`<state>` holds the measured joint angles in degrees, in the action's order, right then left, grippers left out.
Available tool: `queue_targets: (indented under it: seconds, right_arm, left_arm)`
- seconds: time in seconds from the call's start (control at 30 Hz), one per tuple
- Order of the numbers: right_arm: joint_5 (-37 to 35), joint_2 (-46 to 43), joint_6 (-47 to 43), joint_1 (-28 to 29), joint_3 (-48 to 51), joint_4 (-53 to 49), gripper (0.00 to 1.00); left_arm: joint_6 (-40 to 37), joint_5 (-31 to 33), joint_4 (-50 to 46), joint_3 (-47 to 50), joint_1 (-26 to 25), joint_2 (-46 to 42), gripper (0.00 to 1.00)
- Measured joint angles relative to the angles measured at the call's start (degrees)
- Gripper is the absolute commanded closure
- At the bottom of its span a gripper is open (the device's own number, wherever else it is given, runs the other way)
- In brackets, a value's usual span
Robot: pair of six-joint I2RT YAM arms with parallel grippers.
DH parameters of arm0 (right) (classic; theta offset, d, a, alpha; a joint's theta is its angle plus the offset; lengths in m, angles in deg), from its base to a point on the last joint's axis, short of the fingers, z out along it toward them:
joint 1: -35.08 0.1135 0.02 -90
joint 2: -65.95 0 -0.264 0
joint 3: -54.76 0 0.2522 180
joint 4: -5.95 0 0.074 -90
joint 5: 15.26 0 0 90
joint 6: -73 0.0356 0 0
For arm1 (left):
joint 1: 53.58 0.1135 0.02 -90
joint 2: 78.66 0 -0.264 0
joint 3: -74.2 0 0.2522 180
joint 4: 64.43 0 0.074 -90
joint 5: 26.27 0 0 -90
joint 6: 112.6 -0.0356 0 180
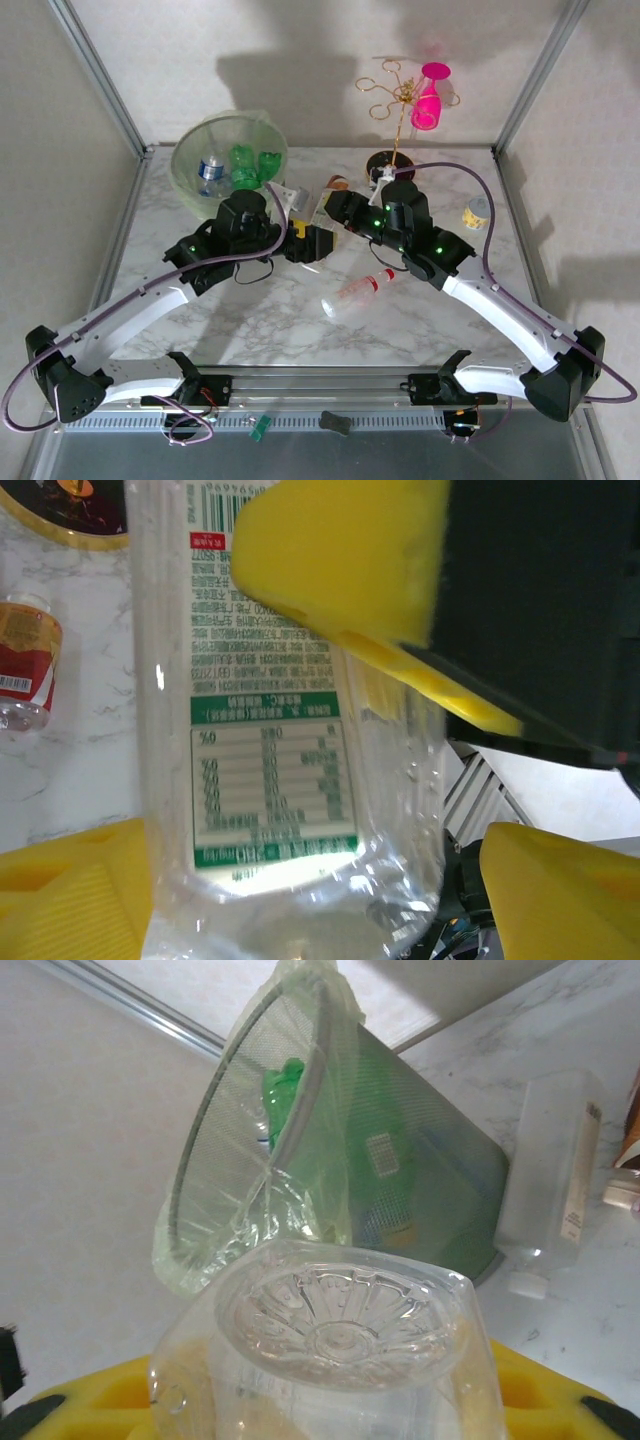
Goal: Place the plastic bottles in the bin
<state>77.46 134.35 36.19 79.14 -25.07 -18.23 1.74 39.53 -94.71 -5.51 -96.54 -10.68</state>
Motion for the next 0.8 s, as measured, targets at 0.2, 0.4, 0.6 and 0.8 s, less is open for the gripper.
queue_targets:
  seconds: [0.2,0.4,0.6,0.8]
  right_arm:
    - [0.39,0.70,0.37,1.38,-0.02,1.09,0.66]
    - [0.35,0.87,0.39,1.60,-0.04,2.01,0.64]
    - [0.09,0.87,0.46,2.01,-0.11,2.89,0.18]
    - [-3.04,0.13,-0.94,3.04,-0.79,0.00,0.03]
  left_arm:
    - [-0.17,1.07,-0.55,-0.17,0.02,0.33,0.37]
    - [-0.61,1.88,-1.57,-0.72,0.07,0.09,0.54]
    - [-0.61,2.36,-1.73,-0.72,0.02,-0.68,0.56]
    - [-0.66,4.66,-1.07,-0.90,0.02,-1.73,0.59]
